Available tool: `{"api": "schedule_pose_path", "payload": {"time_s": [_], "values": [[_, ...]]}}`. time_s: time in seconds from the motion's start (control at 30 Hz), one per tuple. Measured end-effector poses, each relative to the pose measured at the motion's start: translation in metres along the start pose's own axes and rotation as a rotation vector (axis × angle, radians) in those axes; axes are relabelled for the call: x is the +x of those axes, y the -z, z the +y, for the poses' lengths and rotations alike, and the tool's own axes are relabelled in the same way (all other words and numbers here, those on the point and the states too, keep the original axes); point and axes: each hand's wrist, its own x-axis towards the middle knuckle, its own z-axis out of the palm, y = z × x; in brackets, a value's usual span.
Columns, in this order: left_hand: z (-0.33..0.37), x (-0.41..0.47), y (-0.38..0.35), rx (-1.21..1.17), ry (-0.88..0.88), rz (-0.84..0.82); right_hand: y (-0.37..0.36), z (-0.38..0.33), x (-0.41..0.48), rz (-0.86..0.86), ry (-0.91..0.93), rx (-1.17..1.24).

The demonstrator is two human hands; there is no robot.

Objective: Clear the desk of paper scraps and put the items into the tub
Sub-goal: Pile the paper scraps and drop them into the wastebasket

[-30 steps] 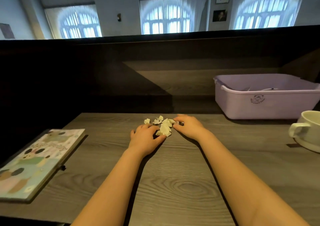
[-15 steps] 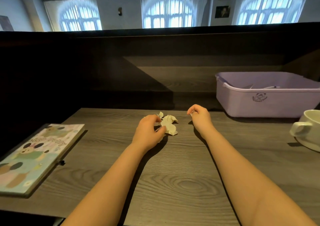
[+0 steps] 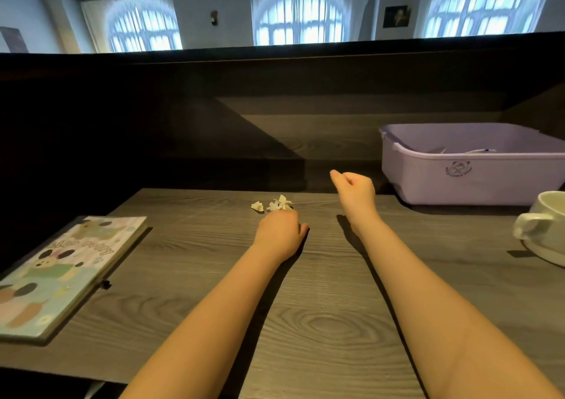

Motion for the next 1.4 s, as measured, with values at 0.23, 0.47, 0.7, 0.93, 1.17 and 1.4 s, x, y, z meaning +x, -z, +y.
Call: {"api": "schedule_pose_path", "payload": {"time_s": [0.23, 0.47, 0.7, 0.93, 1.17, 1.4], "values": [[-0.045, -0.009, 0.014, -0.426, 0.162, 0.251, -0.009, 0.002, -0.004, -0.086, 0.107, -0.211], [-0.075, -0.012, 0.03, -0.735, 0.364, 0.445, -0.033, -0.01, -0.02, -0.192, 0.208, -0.373], [-0.078, -0.011, 0.028, -0.728, 0.323, 0.373, -0.069, -0.002, -0.019, -0.338, 0.182, -1.036], [-0.075, -0.011, 0.029, -0.692, 0.313, 0.379, -0.059, -0.005, -0.019, -0.198, 0.149, -0.952], [-0.06, -0.03, 0.049, -0.739, 0.262, 0.39, -0.036, -0.028, -0.048, -0.1, 0.264, -0.856], [-0.059, -0.076, 0.079, -0.715, 0.179, 0.424, -0.029, -0.066, -0.089, -0.04, 0.365, -0.734]]}}
